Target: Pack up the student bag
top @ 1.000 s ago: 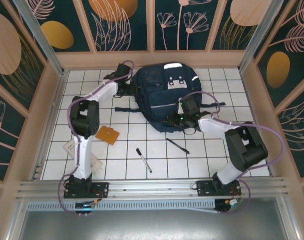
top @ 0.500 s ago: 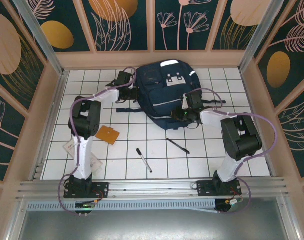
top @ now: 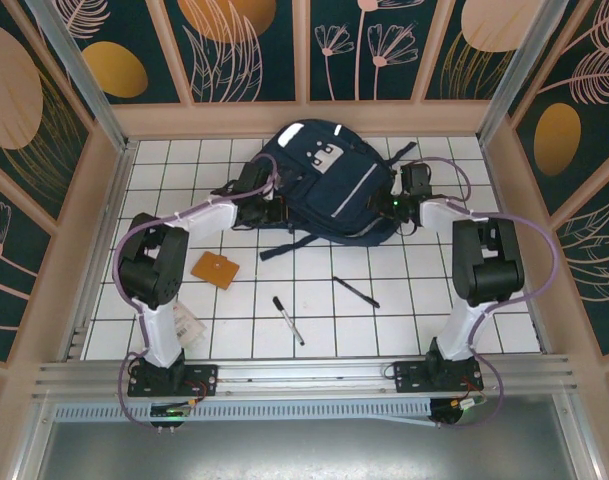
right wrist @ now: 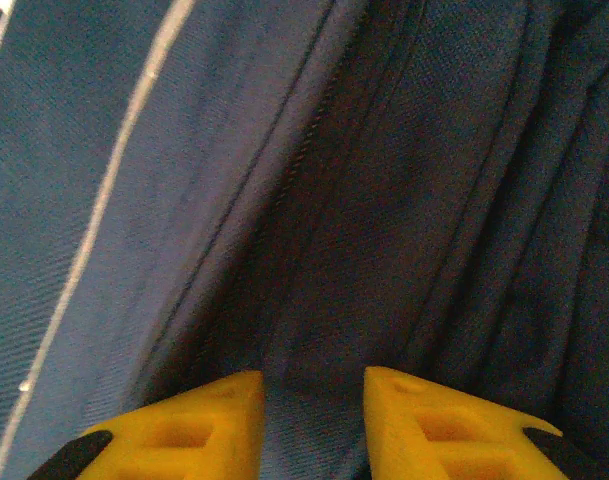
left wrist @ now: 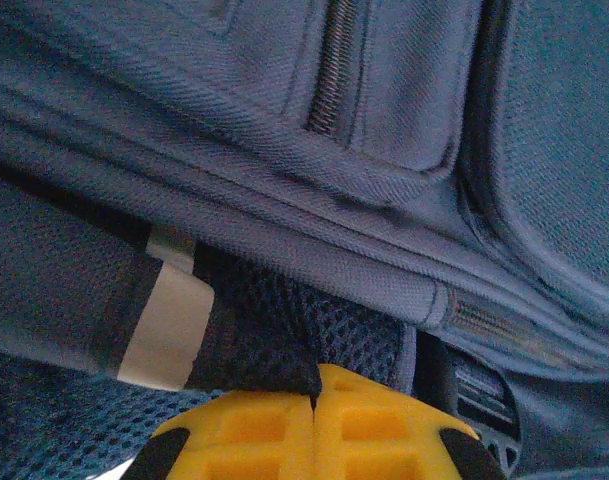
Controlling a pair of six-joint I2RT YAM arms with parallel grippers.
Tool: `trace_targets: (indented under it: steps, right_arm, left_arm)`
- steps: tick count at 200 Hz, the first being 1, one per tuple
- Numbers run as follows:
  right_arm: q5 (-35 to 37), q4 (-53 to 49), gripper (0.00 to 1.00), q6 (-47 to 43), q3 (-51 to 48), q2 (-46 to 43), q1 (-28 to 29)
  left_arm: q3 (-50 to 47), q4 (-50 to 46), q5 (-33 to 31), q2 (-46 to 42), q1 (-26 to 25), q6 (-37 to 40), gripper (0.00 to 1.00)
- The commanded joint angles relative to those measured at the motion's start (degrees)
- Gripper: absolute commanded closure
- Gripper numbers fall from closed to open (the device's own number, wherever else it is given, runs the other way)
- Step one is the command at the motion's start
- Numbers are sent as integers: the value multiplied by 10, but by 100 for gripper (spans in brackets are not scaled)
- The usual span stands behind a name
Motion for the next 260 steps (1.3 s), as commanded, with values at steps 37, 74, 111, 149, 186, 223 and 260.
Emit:
trace_targets:
  steps: [37,74,111,149,186,223,260]
  right_arm:
    - [-19,-65,64,83,-108,-197,124]
    - [-30,115,63,140,-193,-215,253]
    - [93,181,58,151,-143,-130,321]
    - [225,222,55,194,-139,-75,348]
    - [332,189,53,184,-100,-24,371]
    - [320,217,54,146,-60,18,376]
    - [316,209,77,138,-30,46,357]
  left_arm:
    - [-19,43,85,-55,-20,-211,100]
    - [-5,31,125,-66,-21,-243,100]
    - [-5,31,171,-66,-21,-277,100]
    - [-3,14,165,-82,-21,-267,100]
    - [-11,9,166,-88,-21,-267,100]
    - [-24,25,177,-89,-21,-280,100]
    - [-22,37,174,-91,-21,-284,100]
